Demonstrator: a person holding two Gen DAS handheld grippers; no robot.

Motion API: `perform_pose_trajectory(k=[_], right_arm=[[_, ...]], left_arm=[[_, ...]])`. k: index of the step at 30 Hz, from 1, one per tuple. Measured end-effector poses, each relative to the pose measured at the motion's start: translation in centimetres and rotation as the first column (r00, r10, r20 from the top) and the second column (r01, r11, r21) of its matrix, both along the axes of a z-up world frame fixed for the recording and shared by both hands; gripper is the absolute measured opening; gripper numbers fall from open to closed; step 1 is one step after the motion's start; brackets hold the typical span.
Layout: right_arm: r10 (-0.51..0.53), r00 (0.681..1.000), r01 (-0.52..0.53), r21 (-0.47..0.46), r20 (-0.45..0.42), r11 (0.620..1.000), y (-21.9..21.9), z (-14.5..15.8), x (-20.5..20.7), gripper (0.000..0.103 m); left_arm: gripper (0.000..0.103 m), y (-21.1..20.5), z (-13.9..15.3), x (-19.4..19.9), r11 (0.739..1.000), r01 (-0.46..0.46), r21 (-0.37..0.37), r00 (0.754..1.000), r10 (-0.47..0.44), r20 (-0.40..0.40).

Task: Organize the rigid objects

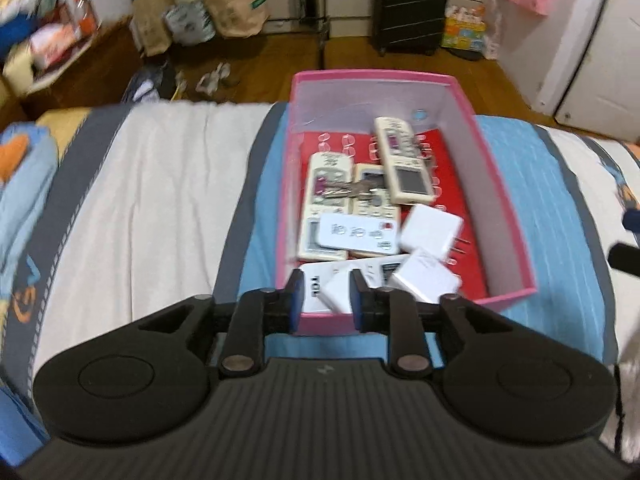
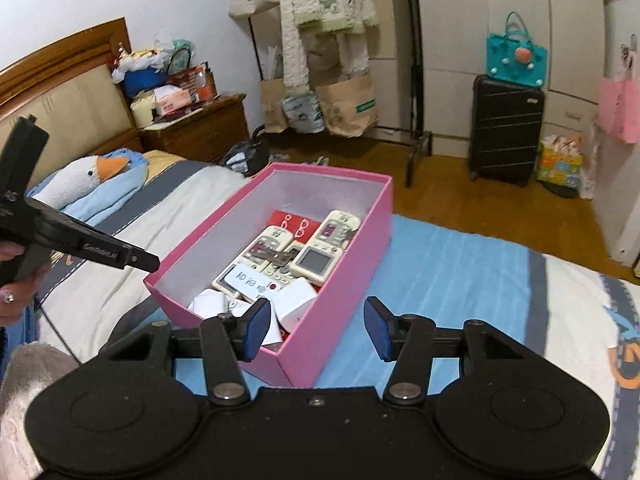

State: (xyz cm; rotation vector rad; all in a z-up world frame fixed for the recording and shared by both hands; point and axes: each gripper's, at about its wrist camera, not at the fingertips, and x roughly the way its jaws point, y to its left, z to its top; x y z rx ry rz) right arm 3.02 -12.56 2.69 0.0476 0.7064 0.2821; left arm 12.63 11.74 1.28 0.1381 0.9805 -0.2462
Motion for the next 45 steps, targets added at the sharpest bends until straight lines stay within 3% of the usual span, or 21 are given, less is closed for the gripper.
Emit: perform_pose_trajectory(k=[5,14,23,26,28,31,34,38,45], right_arm=[[-0.024,1.0,0.024,0.04,0.001,0.999,-1.5,1.2,-1.5,0.06],[-0.102,0.995,0.102,0.031,0.01,0.994,-3.7,1.9,-3.8,0.065],[-0.158,0.987,0.158,0.023,0.006,0.987,-5.1,2.1,-5.1,0.068],[-0.188,0.981,0.188,0.002,0.039,0.982,-5.1,2.0,-5.7,0.076],[-0.199,0.978,0.2,-0.008,0.059,0.98,-5.1,1.8,-6.0,0.093],[-0.234,0.968,0.238,-0.043,0.087,0.97,-4.9,1.3,-6.5,0.098],[-0.297,0.949,0.307,-0.08,0.109,0.949,-4.7,0.7,-6.8,0.099],[-0.339,0.928,0.356,-0.093,0.156,0.93,-4.5,-0.1,-7.6,0.099],[-0.338,0.934,0.349,-0.09,0.118,0.933,-4.4,0.0,-7.8,0.099]], left_arm=[[0.034,-2.7,0.5,-1.7,0.999,0.028,0.024,0.999,-0.028,-0.025],[0.046,-6.3,1.3,-4.6,0.997,0.046,0.057,0.999,-0.044,-0.023],[0.056,-8.9,2.9,-7.7,0.998,0.06,0.019,0.998,-0.06,0.031],[0.061,-9.7,3.2,-8.8,0.999,0.041,0.009,0.997,-0.042,0.067],[0.066,-10.1,3.1,-9.5,0.999,0.033,0.014,0.995,-0.034,0.097],[0.072,-10.5,2.9,-10.5,1.0,0.022,0.006,0.991,-0.023,0.13],[0.078,-10.6,2.4,-11.3,1.0,0.009,-0.02,0.988,-0.006,0.153],[0.09,-10.8,1.4,-12.0,1.0,-0.002,0.001,0.98,0.002,0.198],[0.097,-10.3,0.2,-12.2,1.0,-0.01,-0.006,0.982,0.011,0.191]])
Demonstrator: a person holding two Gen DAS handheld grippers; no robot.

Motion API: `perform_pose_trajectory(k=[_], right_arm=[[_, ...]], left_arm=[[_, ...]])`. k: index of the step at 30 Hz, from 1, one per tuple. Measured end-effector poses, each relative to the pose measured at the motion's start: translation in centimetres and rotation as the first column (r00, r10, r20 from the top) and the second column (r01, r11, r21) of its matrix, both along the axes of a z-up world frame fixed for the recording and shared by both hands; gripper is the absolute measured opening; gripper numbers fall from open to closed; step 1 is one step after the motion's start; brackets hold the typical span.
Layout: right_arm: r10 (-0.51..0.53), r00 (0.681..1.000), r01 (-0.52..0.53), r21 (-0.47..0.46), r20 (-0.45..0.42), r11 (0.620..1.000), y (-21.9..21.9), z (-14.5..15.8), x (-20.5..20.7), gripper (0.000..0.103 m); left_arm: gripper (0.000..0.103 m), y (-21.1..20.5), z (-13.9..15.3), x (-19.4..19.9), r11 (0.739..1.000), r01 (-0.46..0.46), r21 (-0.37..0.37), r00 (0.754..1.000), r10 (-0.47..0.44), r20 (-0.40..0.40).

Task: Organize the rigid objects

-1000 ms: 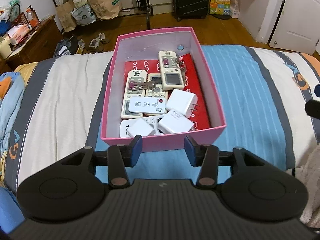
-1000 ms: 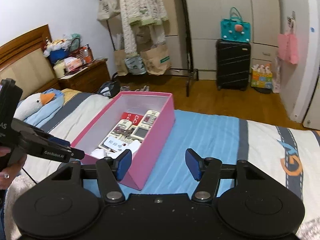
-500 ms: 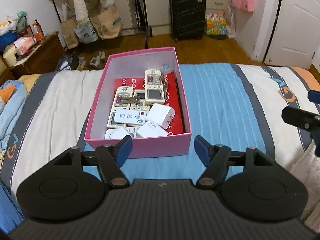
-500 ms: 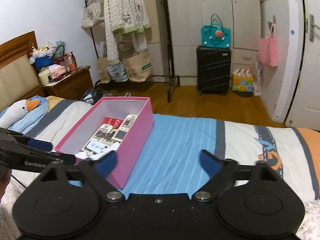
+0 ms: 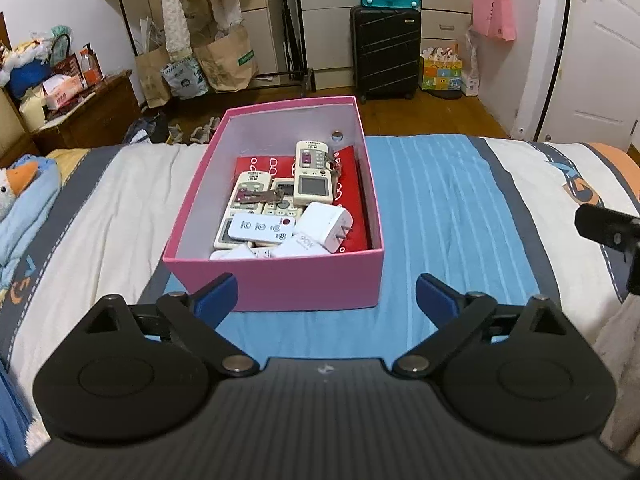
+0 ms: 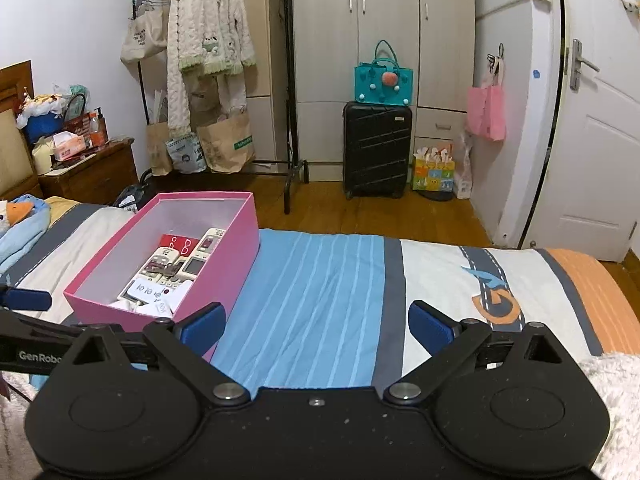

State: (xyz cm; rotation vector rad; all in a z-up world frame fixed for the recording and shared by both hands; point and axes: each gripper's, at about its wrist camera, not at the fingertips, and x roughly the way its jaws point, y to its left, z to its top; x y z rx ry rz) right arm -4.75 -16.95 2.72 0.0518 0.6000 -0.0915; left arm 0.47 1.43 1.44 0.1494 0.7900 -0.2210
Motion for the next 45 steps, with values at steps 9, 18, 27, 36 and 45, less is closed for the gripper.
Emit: perform_pose_trajectory(k=[9,18,27,36,45], right_arm=[[-0.032,0.999,0.033,0.028,-0.031,0.999,0.2,0.3,-0.3,0.1],[-0.038,0.998,0.039,0.021,-0.049,0.999,0.8,0.2,-0.4,0.099],[-0.045,0.998,0.046,0.012,-0.034,0.999,1.3,-0.6,-0.6,0.099],[-0.049,0.997,0.049,-0.007,-0.06,0.999,1.6,-1.3,-0.2,0.099],[-0.041,0.997,0.04,-0.021,-0.069,0.999,2.1,-1.4,-0.1,0.099]], left_arm=[[0.101,0.5,-0.8,-0.1,1.0,-0.012,0.0,0.999,0.012,-0.046],[0.101,0.4,-1.0,-0.2,0.999,-0.01,0.034,0.998,0.012,-0.063],[0.101,0.9,-1.3,-0.2,0.999,-0.031,0.015,0.998,0.032,-0.059],[0.101,0.8,-1.6,-0.2,0.999,-0.023,0.049,0.996,0.027,-0.083],[0.101,1.1,-1.9,0.1,0.998,-0.04,0.046,0.995,0.044,-0.094]])
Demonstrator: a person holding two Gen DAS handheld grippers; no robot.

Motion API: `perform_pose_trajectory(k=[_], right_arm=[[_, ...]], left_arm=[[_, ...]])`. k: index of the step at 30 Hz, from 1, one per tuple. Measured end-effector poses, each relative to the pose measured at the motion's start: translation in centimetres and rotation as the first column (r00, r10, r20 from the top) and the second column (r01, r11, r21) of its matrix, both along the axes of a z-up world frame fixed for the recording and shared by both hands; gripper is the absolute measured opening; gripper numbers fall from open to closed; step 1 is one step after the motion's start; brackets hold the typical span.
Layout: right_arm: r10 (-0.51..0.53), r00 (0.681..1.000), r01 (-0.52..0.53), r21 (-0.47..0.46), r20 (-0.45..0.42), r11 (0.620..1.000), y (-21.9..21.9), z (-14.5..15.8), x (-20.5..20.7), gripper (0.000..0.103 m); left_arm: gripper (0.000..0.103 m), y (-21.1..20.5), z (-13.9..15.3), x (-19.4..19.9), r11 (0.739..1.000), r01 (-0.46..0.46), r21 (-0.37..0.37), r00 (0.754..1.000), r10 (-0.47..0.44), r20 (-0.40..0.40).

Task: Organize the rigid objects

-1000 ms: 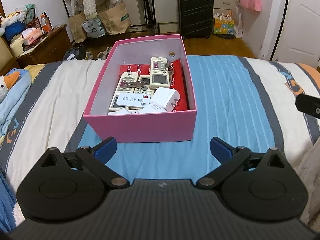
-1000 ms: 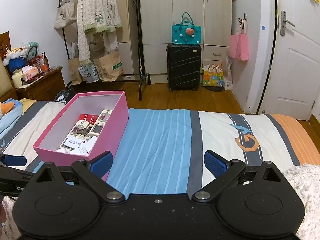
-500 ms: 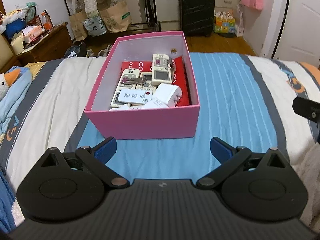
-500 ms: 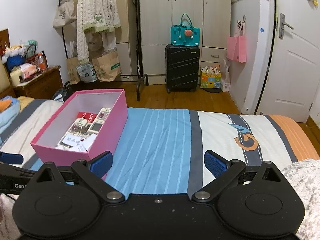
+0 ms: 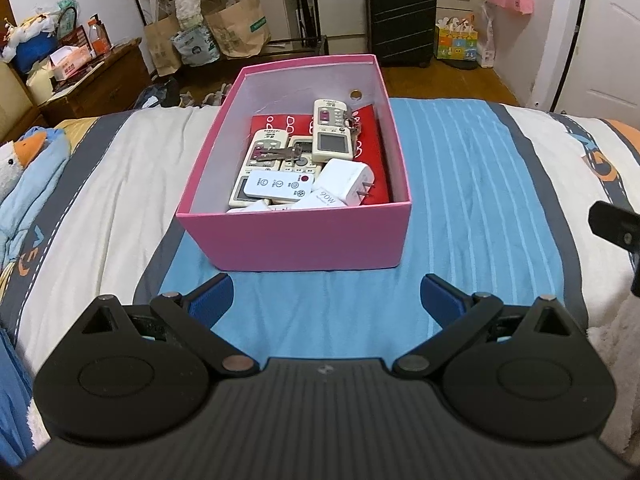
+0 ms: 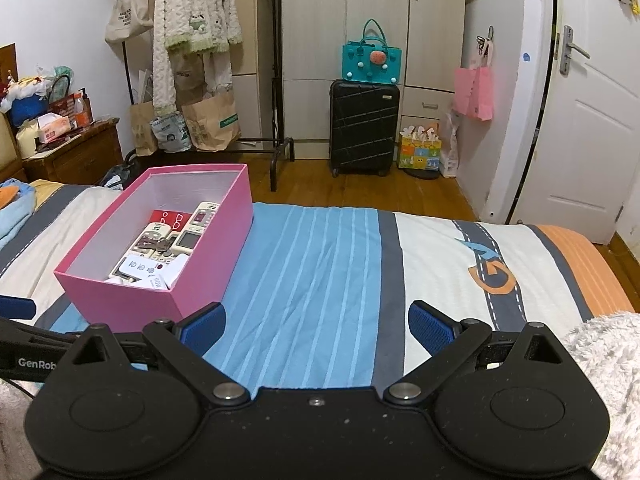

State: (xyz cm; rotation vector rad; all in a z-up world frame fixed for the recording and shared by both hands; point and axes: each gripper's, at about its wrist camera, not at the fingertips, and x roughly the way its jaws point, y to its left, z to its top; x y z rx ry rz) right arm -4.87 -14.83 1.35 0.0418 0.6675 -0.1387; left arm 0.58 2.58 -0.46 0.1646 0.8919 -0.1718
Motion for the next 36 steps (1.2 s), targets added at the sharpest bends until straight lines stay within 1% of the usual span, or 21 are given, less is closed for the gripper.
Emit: perform_pose_trajectory(k=[9,14,31,36], right_arm=[[-0.009,1.0,0.009,0.01,-0.005,1.0,-0.02,-0.15,-0.05,0.099],[-0.002,1.0,0.003,0.013,-0.011,1.0,-0.05,-0.27,0.02,0.099],[0.011,1.0,-0.011,0.004,-0.014,1.0,0.21,-0.3,-0.16,0.099],[0.01,1.0,-0.01,0.004,-0.015,1.0,0.22,-0.27,-0.18,0.099]], left_arm=[[0.101,0.65,0.03,0.1,1.0,-0.026,0.0,1.0,0.026,-0.007],[0.101,0.62,-0.27,0.11,1.0,-0.011,0.007,0.999,0.011,-0.03],[0.101,0.83,-0.24,-0.07,1.0,-0.006,-0.008,1.0,0.006,-0.019],[0.101,0.96,-0.23,0.01,1.0,-0.003,-0.015,1.0,0.003,-0.028]])
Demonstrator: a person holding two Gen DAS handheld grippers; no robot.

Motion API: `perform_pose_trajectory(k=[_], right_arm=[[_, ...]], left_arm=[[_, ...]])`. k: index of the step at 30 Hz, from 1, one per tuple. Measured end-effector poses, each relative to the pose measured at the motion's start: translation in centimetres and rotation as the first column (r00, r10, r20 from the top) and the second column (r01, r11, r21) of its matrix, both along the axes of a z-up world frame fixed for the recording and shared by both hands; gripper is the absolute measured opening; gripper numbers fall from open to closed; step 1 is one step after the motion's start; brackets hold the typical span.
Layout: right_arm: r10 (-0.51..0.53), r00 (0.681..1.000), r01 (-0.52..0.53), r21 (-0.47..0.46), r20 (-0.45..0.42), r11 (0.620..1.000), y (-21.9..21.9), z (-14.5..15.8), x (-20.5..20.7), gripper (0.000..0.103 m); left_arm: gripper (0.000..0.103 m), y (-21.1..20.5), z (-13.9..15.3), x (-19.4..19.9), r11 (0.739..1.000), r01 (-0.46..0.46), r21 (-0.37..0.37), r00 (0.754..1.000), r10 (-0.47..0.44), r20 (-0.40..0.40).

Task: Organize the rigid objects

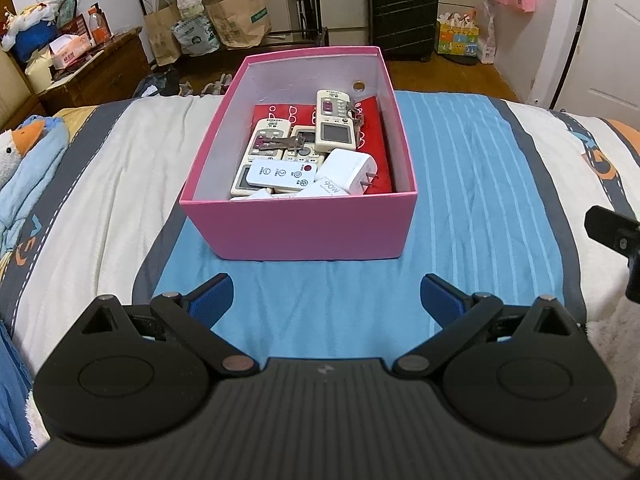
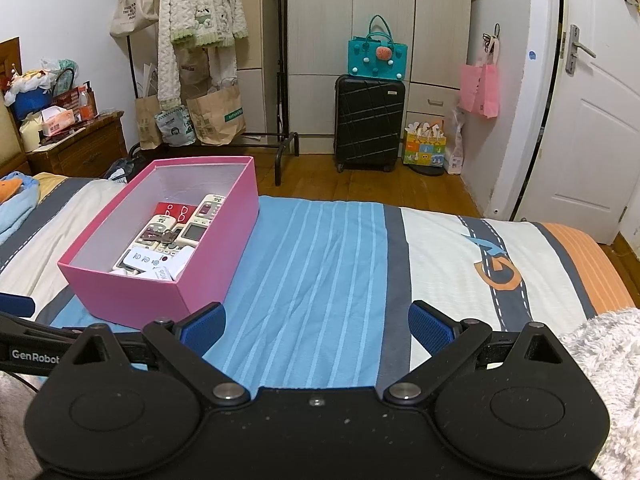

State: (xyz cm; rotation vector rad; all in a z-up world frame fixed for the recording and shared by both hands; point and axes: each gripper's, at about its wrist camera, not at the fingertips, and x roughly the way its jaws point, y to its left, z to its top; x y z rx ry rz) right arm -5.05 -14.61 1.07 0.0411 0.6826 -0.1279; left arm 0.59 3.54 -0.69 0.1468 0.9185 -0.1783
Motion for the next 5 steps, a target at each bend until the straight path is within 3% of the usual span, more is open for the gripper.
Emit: perform_pose_trajectory(k=[5], right_arm=[[0.001,1.0,-0.001,-0.001,-0.001,1.0,-0.02,0.0,0.02,0.099]], left_arm=[[0.101,0.01,0.02,0.0,1.0,0.0,0.002,1.0,0.0,0.002]])
